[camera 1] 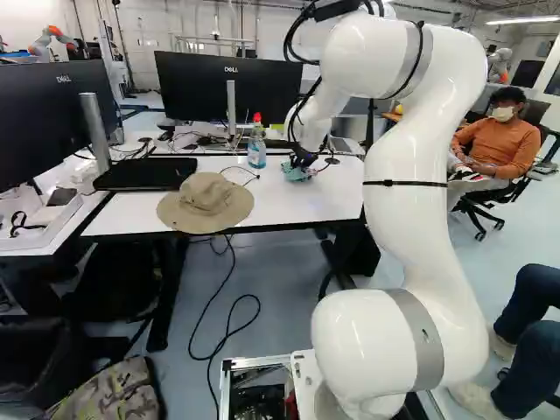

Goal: Clean the table with the green towel

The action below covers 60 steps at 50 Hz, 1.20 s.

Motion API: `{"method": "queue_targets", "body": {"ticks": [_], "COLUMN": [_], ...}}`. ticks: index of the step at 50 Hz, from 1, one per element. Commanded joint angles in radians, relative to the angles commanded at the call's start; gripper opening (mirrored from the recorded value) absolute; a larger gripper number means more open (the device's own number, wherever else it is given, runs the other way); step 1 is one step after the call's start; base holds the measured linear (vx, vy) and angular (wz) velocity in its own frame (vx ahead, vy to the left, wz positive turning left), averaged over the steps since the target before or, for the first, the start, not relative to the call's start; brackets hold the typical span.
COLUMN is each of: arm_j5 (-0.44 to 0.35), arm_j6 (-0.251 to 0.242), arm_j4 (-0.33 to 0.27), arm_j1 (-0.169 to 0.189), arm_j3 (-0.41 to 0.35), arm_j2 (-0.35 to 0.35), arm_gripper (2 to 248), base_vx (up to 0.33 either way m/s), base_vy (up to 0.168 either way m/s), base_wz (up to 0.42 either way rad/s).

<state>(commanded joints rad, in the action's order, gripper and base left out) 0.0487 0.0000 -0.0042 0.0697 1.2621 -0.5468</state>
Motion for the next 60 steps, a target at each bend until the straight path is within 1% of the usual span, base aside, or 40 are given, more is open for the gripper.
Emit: {"method": "queue_targets", "body": {"ticks": [14, 20, 35, 46, 60], "arm_j5": [0.000, 0.000, 0.000, 0.000, 0.001], "arm_j6": [0.000, 0.000, 0.000, 0.000, 0.000], "arm_j4": [0.000, 0.000, 0.000, 0.000, 0.000], "arm_j1": [0.036, 0.044, 0.035, 0.032, 0.031], "arm_j3": [0.042, 0.067, 0.144, 0.142, 0.133], "arm_j2": [-0.030, -0.049, -0.104, -0.101, -0.072], "arm_gripper": [52, 52, 52, 52, 52], "base_vx": [0.000, 0.000, 0.000, 0.000, 0.000], "base_vy": [0.000, 0.000, 0.000, 0.000, 0.000], "base_wz": [0.000, 0.000, 0.000, 0.000, 0.000]}}
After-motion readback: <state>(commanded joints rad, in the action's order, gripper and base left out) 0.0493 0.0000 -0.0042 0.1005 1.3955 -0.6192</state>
